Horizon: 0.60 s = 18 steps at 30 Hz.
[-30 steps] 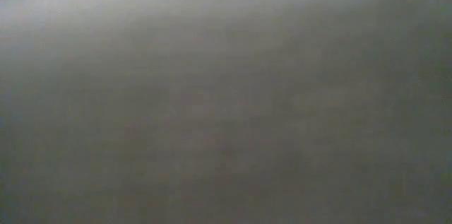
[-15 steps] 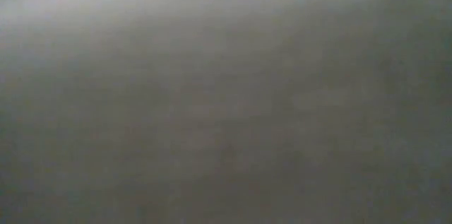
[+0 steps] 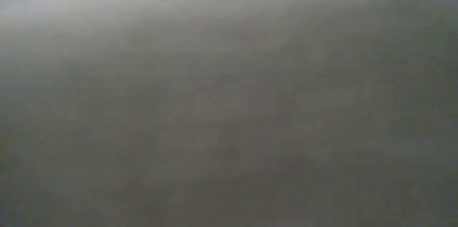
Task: Sort clothes
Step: Put the left white cloth into the blue laundry bin
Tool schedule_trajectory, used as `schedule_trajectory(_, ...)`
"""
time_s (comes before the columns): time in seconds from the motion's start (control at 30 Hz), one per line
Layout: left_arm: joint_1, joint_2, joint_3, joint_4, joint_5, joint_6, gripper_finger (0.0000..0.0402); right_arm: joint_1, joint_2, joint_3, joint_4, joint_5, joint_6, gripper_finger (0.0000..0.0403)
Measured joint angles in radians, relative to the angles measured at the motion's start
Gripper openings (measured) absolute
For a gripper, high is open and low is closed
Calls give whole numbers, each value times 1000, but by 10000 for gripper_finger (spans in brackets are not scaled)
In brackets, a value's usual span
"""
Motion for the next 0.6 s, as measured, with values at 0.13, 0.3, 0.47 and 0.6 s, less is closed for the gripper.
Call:
schedule_trajectory(0.13,-56,-18,0,20,-10,13,0,0,45,0,103,-41,35,9)
schedule_trajectory(0.3,-103,-81,0,0,-69,75,0,0,111,0,210,-99,83,9)
schedule_trajectory(0.47,-104,-143,0,-6,-130,118,0,0,174,1,333,-117,105,9)
schedule_trajectory(0.6,-105,-181,0,-6,-135,109,0,0,223,51,362,-135,106,9)
